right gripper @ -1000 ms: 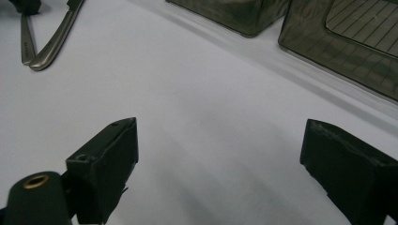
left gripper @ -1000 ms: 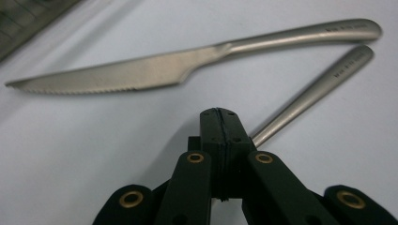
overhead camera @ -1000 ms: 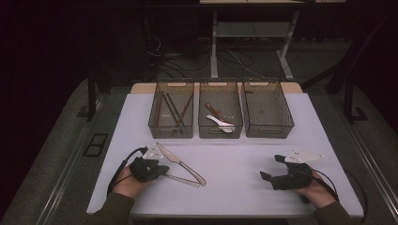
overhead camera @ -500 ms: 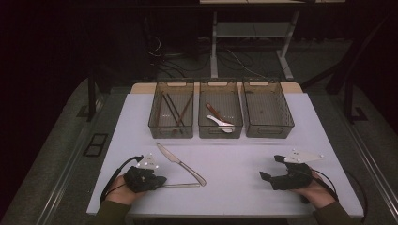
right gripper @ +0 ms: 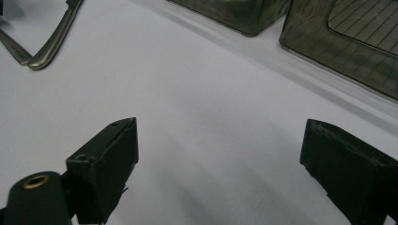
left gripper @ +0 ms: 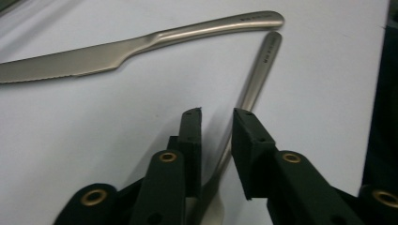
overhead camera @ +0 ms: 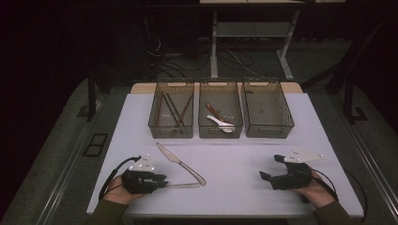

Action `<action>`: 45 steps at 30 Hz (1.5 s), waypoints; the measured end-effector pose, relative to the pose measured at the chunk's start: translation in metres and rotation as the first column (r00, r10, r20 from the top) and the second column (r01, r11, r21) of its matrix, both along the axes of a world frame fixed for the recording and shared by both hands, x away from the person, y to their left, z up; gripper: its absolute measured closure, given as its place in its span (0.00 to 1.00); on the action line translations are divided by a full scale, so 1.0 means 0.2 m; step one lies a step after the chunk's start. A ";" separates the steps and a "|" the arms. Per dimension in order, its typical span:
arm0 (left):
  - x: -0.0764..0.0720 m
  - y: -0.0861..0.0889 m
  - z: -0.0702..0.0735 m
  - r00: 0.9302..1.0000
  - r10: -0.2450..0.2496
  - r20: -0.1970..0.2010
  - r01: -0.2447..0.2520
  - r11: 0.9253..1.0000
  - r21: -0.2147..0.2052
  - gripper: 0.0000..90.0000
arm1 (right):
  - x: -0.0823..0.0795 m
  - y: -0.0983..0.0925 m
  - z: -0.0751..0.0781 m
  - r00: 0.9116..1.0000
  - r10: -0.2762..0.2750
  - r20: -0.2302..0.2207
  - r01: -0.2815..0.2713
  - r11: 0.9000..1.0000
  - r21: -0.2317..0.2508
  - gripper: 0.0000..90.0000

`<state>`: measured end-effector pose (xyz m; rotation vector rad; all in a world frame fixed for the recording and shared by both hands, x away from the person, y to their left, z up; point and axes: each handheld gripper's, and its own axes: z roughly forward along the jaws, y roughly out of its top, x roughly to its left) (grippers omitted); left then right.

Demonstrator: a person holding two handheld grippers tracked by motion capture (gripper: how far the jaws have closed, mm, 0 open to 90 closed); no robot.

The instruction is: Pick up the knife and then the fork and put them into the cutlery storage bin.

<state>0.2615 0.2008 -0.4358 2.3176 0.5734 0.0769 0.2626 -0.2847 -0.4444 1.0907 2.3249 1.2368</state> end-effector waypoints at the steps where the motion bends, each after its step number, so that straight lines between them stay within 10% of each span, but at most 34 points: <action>1: 0.00 0.00 0.00 1.000 -0.005 0.000 0.005 1.000 -0.001 0.78 | 0.00 0.00 0.00 1.000 0.001 0.000 -0.001 1.000 0.000 0.13; 22: 0.00 -0.04 -0.04 0.988 -0.153 -0.020 0.153 0.988 -0.008 0.93 | 0.01 0.01 0.00 1.000 0.013 -0.003 -0.013 1.000 -0.002 0.13; 45: 0.02 -0.03 0.04 0.989 -0.145 0.019 0.147 0.983 -0.112 0.94 | 0.01 0.01 0.00 1.000 0.025 -0.009 -0.025 1.000 -0.016 0.13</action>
